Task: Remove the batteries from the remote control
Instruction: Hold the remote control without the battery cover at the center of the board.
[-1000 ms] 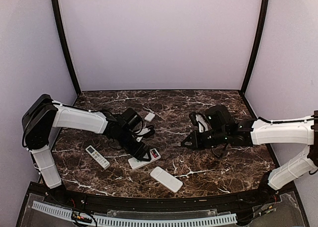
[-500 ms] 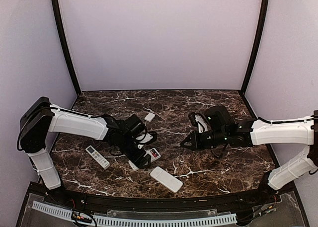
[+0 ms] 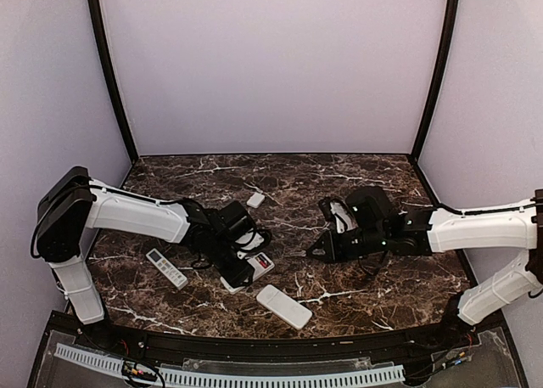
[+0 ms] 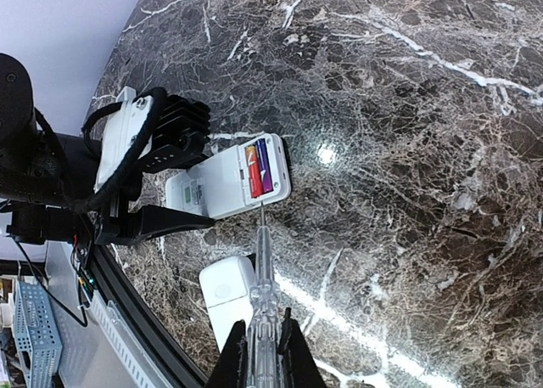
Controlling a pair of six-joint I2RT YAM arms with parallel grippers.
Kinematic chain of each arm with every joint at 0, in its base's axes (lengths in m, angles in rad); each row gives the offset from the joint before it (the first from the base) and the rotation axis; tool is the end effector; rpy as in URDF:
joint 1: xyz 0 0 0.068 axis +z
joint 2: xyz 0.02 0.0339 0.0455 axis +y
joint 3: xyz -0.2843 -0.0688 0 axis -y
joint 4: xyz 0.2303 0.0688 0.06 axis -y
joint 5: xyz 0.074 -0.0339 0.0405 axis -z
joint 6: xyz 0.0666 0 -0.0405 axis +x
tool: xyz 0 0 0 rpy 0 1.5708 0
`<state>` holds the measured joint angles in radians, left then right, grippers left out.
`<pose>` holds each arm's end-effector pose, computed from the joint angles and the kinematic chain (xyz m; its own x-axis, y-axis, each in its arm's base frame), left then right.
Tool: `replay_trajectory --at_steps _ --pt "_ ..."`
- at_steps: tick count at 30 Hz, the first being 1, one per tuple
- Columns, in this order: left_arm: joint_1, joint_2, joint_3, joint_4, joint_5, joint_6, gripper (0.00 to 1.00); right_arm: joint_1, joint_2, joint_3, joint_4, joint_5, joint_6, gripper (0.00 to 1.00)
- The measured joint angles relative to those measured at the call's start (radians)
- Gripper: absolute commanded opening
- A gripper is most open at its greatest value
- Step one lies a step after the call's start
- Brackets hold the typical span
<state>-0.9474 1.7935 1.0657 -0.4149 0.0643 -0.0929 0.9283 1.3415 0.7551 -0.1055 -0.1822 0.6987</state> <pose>0.2026 -0.2891 0.1546 -0.6054 0.6834 -0.4079 0.7730 0.6270 -0.0967 0.1628 0.2377 0.2239 -0.8529 -0.0839 -0.5152 -0.4210 0.6942 0.5838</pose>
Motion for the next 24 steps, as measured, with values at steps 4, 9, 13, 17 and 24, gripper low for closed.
replay_trajectory --at_steps 4,9,13,17,24 --pt "-0.001 0.004 0.008 -0.008 -0.002 0.007 0.38 0.0 -0.022 -0.01 -0.019 0.009 -0.001 0.0" --pt "-0.001 0.008 0.014 -0.015 -0.001 0.019 0.35 0.0 -0.079 -0.01 -0.071 0.043 -0.004 0.0" --pt "-0.001 0.011 0.021 -0.019 0.004 0.051 0.34 0.0 -0.116 -0.01 -0.113 0.077 0.002 0.0" --pt "-0.001 0.028 0.044 -0.031 0.016 0.105 0.32 0.008 -0.148 -0.023 -0.13 0.101 0.067 0.0" --pt "0.0 0.054 0.08 -0.06 0.026 0.165 0.31 0.073 -0.137 -0.074 -0.095 0.125 0.225 0.0"
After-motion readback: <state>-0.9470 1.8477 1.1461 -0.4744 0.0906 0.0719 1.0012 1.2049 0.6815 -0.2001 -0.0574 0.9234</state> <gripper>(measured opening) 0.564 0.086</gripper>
